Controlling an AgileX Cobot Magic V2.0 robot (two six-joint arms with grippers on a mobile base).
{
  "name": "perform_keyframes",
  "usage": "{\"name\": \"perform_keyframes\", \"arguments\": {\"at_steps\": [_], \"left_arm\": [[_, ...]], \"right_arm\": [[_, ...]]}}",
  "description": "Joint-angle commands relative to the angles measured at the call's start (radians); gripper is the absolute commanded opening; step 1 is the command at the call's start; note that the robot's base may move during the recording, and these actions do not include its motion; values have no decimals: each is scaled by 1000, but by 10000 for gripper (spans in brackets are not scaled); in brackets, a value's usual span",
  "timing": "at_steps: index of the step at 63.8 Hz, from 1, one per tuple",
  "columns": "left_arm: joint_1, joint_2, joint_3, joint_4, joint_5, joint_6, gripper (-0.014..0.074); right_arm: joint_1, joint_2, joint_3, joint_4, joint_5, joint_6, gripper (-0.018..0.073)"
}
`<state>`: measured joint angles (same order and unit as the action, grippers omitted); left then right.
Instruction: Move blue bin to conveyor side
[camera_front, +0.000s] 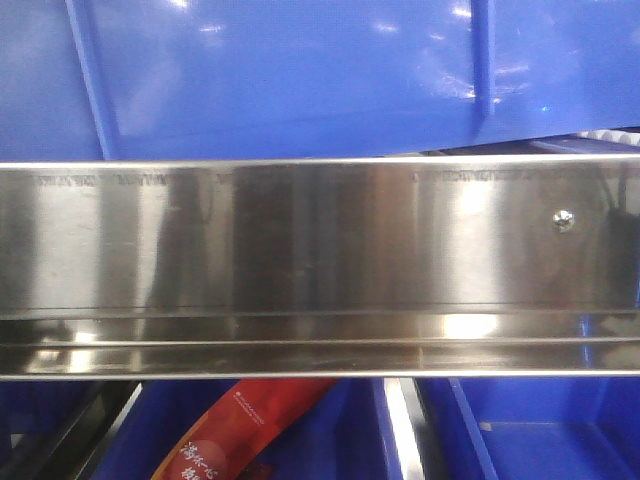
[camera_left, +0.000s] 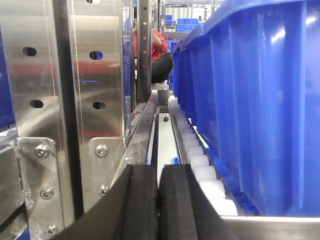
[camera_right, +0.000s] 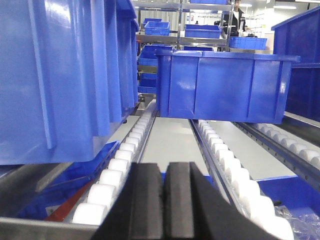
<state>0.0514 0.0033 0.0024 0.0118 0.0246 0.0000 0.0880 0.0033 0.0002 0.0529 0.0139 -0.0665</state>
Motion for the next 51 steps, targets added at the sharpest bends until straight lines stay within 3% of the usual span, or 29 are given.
{"name": "perform_keyframes", "arguments": {"at_steps": [1, 51], "left_arm": [[5, -3, -2, 4, -14, 0, -9], [5, -3, -2, 4, -14, 0, -9]], "right_arm": [[3, -3, 0, -7, -21, -7, -88], [3, -3, 0, -7, -24, -7, -88]]}}
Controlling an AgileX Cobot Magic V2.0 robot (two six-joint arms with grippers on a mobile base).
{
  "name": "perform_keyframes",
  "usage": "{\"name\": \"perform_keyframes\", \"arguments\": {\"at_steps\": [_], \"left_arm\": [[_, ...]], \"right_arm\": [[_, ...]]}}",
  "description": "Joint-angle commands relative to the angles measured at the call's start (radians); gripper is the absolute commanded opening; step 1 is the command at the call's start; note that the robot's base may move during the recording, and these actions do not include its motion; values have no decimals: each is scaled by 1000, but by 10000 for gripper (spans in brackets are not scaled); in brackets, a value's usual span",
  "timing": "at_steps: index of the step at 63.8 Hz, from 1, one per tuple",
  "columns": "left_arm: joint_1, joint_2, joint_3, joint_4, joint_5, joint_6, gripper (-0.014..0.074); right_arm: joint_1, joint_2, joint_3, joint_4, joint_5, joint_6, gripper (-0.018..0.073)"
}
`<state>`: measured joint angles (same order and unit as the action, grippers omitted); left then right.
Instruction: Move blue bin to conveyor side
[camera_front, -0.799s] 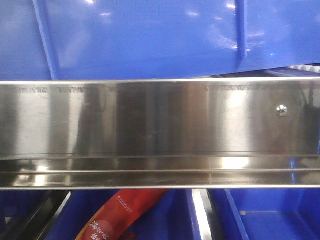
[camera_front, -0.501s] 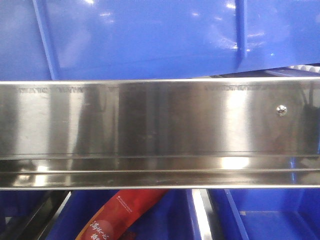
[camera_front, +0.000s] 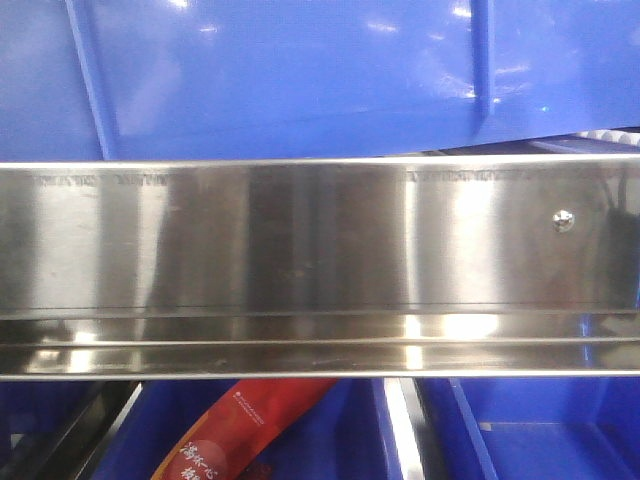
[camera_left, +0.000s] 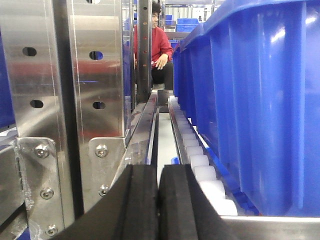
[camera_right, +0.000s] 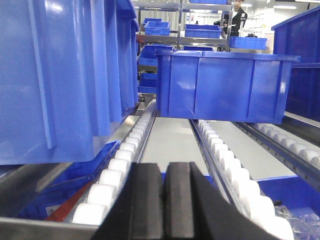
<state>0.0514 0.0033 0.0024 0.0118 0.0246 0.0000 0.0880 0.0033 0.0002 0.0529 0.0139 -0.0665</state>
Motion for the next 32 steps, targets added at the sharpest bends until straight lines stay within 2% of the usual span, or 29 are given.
{"name": "perform_keyframes", "arguments": {"at_steps": [1, 8, 11, 16, 20, 25, 32], "left_arm": [[5, -3, -2, 4, -17, 0, -9], [5, -3, -2, 4, -19, 0, -9], [5, -3, -2, 4, -72, 0, -9], [5, -3, -2, -12, -191, 0, -9], [5, -3, -19, -12, -231, 0, -9], [5, -3, -99, -12, -166, 0, -9], [5, -3, -252, -12, 1, 0, -9]], "right_arm": [[3, -3, 0, -7, -26, -7, -88], [3, -3, 0, -7, -63, -7, -88], [3, -3, 0, -7, -112, -7, -88], [3, -3, 0, -7, -272, -7, -88], [3, -3, -9, -7, -349, -7, -88], [3, -3, -94, -7, -260, -7, -88], [3, -3, -286, -7, 29, -7, -88]]}}
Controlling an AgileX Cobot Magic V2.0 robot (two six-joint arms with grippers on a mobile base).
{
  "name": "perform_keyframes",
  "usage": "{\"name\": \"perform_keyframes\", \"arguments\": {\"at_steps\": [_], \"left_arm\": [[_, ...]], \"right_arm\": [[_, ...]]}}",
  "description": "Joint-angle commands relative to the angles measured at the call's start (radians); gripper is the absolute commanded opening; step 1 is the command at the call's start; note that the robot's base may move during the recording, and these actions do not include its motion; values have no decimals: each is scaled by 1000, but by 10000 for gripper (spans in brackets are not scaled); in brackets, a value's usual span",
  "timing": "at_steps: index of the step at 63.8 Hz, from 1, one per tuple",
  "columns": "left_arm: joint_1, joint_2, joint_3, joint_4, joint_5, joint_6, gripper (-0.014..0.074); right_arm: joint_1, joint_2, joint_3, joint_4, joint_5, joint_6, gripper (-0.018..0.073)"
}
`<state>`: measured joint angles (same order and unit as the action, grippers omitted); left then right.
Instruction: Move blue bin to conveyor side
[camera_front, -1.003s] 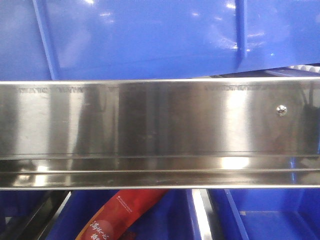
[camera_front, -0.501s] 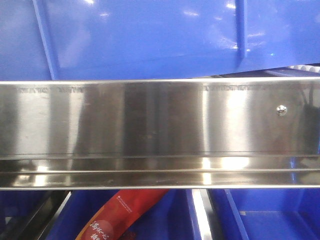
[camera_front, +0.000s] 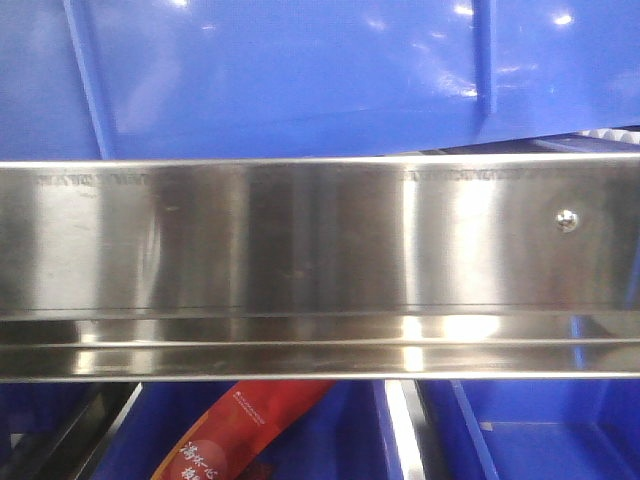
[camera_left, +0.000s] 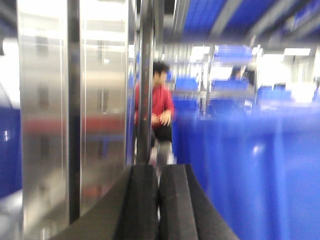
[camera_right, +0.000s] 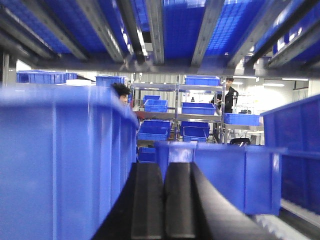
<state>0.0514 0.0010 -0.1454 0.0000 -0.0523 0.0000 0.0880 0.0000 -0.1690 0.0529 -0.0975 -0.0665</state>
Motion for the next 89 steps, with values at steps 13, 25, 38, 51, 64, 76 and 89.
{"name": "perform_keyframes", "arguments": {"at_steps": [13, 25, 38, 51, 64, 76, 89], "left_arm": [[5, 178, -457, -53, 407, 0, -9], [5, 457, -734, -105, 694, 0, -9], [5, 674, -940, -105, 839, 0, -9], [5, 784, -976, -153, 727, 0, -9], [5, 993, -1122, -346, 765, 99, -9], [-3, 1178, -1298, -321, 876, 104, -14], [-90, 1303, -1414, -184, 903, 20, -18]], "right_arm": [[3, 207, -497, -7, 554, -7, -88], [3, 476, -765, -7, 796, -7, -88], [3, 629, -928, -7, 752, -7, -88], [3, 651, -935, 39, 577, -7, -88], [3, 832, -1124, 37, 767, -43, -81], [5, 1065, -1355, 30, 949, -48, -75], [87, 1242, -1497, -9, 1010, -31, -65]]}}
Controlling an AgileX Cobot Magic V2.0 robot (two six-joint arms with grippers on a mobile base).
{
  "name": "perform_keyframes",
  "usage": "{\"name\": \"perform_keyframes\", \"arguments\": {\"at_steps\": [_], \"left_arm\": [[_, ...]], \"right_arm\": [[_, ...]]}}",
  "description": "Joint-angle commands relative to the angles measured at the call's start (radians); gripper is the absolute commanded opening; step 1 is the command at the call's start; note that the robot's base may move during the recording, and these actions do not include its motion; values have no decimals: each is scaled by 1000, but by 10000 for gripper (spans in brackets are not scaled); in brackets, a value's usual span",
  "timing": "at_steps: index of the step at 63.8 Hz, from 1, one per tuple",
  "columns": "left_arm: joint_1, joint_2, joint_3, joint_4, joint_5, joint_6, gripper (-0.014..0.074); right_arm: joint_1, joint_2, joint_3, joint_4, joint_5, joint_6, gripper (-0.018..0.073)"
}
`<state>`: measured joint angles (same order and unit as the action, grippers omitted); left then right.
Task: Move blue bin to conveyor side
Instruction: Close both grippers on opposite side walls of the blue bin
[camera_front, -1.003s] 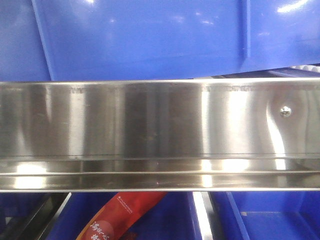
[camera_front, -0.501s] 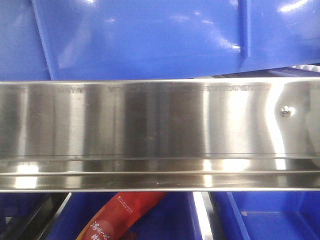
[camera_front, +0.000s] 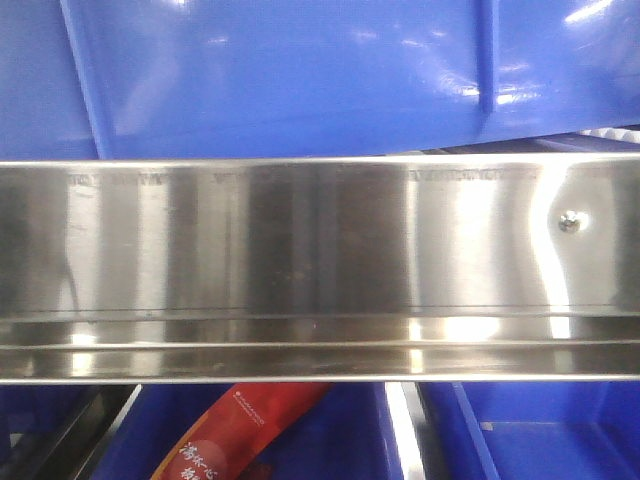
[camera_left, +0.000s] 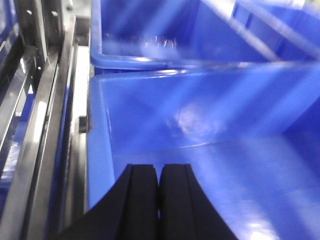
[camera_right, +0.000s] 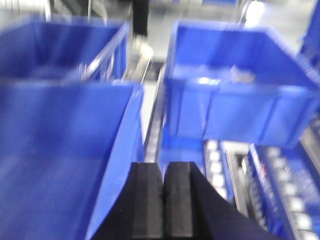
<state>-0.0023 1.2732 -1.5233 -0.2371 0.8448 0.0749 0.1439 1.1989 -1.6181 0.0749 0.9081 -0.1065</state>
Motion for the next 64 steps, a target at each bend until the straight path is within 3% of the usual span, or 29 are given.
{"name": "perform_keyframes", "arguments": {"at_steps": [1, 6, 10, 20, 28, 49, 54, 64], "left_arm": [[-43, 37, -41, 77, 6, -75, -18], [-73, 76, -62, 182, 6, -165, -18], [-78, 102, -79, 218, 13, -215, -18], [-78, 162, -143, 218, 95, -217, -18], [-78, 200, -150, 222, 125, -220, -18], [-41, 271, -156, 222, 152, -291, -10], [-41, 272, -156, 237, 155, -291, 44], [-41, 272, -156, 250, 140, -291, 244]], "right_arm": [[38, 54, -55, -41, 7, 18, -65], [78, 123, -110, -107, 46, 80, -65], [96, 177, -170, -116, 116, 87, -65], [98, 311, -336, -121, 309, 88, -66], [98, 385, -417, -122, 313, 88, -67], [98, 409, -421, -122, 313, 77, -67], [98, 409, -421, -122, 313, 77, -67], [98, 415, -421, -122, 313, 77, -67]]}}
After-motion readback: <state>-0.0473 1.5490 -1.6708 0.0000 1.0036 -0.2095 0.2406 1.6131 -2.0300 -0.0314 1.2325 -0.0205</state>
